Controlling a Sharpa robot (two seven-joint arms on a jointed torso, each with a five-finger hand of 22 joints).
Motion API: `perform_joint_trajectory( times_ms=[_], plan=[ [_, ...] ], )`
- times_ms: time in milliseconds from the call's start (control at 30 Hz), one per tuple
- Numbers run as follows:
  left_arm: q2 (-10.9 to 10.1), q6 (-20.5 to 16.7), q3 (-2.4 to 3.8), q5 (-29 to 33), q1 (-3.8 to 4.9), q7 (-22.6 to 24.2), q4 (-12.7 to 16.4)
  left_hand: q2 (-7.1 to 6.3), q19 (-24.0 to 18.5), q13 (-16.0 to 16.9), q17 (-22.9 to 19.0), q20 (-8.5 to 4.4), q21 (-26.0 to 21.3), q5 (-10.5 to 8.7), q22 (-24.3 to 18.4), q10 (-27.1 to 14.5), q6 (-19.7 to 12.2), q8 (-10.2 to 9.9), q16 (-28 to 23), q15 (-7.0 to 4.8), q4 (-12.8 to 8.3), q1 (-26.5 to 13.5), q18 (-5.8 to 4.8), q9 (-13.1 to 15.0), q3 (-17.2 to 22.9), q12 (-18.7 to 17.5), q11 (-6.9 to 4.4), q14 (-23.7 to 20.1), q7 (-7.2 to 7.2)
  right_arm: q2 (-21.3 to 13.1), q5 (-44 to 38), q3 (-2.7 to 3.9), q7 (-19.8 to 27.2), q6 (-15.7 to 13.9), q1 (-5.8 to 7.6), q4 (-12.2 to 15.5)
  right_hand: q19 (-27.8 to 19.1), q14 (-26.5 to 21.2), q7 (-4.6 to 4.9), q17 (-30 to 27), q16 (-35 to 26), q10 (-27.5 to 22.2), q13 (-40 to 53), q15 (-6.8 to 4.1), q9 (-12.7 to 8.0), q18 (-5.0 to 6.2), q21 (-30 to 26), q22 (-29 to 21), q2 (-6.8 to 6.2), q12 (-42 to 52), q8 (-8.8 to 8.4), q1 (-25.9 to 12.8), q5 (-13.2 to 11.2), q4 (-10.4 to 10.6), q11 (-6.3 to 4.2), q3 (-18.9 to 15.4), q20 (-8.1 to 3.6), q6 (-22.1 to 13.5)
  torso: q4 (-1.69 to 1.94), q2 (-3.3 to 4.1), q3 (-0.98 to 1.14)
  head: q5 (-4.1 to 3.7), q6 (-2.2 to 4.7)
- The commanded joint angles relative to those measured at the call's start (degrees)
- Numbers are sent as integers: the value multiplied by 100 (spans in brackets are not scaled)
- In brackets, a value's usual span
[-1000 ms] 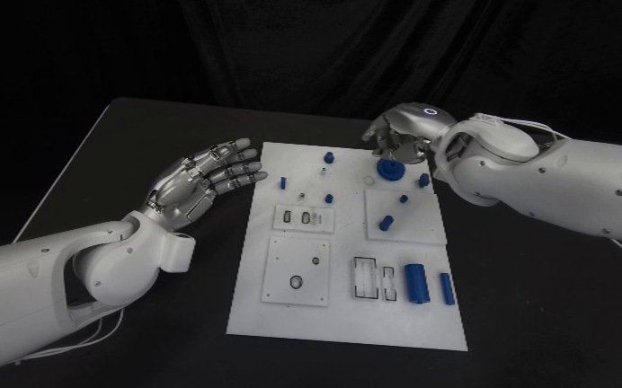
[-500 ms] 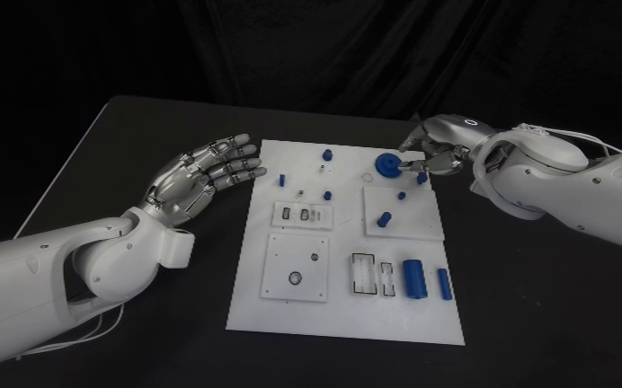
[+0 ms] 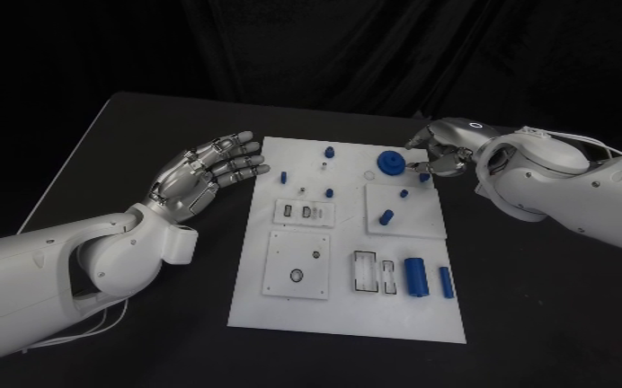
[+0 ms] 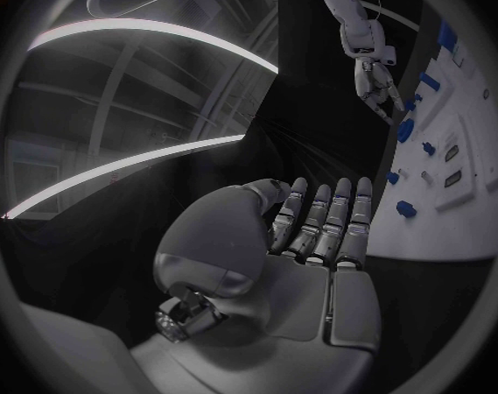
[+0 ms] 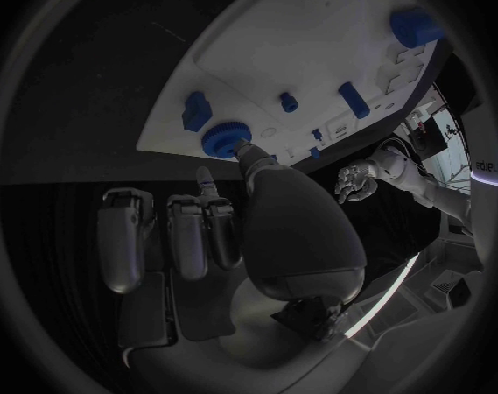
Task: Assemble the parts on the task board
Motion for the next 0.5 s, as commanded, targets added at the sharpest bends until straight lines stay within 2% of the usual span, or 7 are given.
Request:
perform_joint_trajectory(
  times_ms=[33, 267, 400, 500],
  plan=[
    [8, 107, 3, 13, -1, 587, 8, 15, -44, -6, -7, -3, -28, 9, -8, -7, 23, 27, 40, 0, 8, -59, -80, 3, 55, 38, 44, -57, 25, 24, -156, 3, -190, -28, -18, -12, 16, 590, 16, 1506, 14, 586, 1506, -43, 11, -29, -25, 692, 57, 15, 12, -51, 35, 13, -23, -19, -50, 161, 18, 0, 0, -25, -5],
    [10, 120, 3, 13, -1, 565, 0, 15, -44, -6, -7, -3, -28, 9, -8, -7, 23, 27, 40, 0, 8, -59, -80, 3, 55, 38, 44, -57, 25, 111, -170, 4, -211, -88, -21, -75, 86, 590, 30, 1506, 14, 586, 1506, -34, 28, -55, 25, 786, 109, 15, 53, -160, 131, 77, -8, -29, -45, 278, 15, -2, -3, -27, -41],
    [19, 131, 3, 13, -1, 557, -11, 15, -44, -6, -7, -3, -28, 9, -8, -7, 23, 27, 40, 0, 8, -59, -80, 3, 55, 38, 44, -57, 25, 160, -172, 4, -226, -74, -23, -105, 92, 590, 26, 1506, 14, 586, 1506, -33, 38, -57, 29, 794, 107, 15, 73, -171, 116, 77, -9, -32, -44, 330, -6, -8, -4, -3, -57],
    [26, 137, 4, 13, -2, 554, -21, 15, -44, -6, -7, -3, -28, 9, -8, -7, 23, 27, 40, 0, 8, -59, -80, 3, 55, 38, 44, -57, 25, 202, -173, 4, -233, -58, -27, -132, 106, 590, 22, 1506, 14, 586, 1506, -35, 50, -61, 38, 812, 104, 15, 91, -186, 62, 78, -9, -39, -44, 385, -6, -11, -5, -7, -65]
  ],
)
